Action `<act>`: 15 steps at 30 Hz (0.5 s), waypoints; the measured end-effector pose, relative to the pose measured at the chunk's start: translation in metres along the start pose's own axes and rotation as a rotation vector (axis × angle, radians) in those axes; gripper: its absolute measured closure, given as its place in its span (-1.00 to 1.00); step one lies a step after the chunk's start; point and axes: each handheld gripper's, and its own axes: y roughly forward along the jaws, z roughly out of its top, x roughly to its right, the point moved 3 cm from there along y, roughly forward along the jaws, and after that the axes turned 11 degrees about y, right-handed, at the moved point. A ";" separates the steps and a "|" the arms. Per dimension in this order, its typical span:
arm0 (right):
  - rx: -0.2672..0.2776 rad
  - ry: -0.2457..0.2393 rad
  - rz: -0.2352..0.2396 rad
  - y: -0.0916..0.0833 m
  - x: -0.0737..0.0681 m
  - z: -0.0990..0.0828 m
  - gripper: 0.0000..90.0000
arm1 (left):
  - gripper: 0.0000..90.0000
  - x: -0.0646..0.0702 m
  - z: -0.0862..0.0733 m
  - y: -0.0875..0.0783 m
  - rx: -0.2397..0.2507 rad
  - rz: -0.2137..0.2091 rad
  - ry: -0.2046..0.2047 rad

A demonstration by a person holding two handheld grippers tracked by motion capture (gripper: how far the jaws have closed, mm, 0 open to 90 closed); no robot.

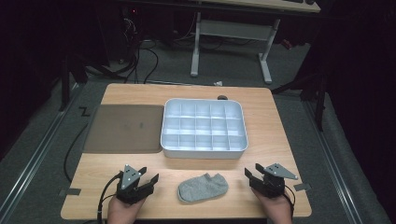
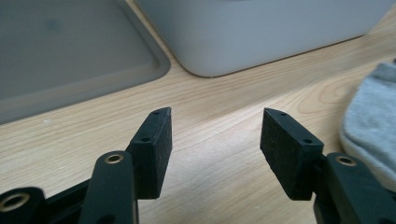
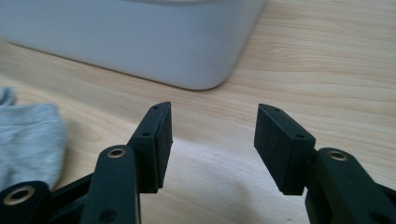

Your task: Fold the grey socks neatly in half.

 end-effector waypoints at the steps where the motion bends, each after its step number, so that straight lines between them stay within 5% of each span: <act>1: -0.002 -0.008 0.006 0.000 -0.002 -0.001 0.04 | -0.02 0.002 0.001 0.000 0.000 -0.008 0.000; 15: 0.019 -0.056 0.073 0.000 -0.028 -0.003 0.03 | -0.08 0.034 0.007 0.013 -0.017 -0.127 0.016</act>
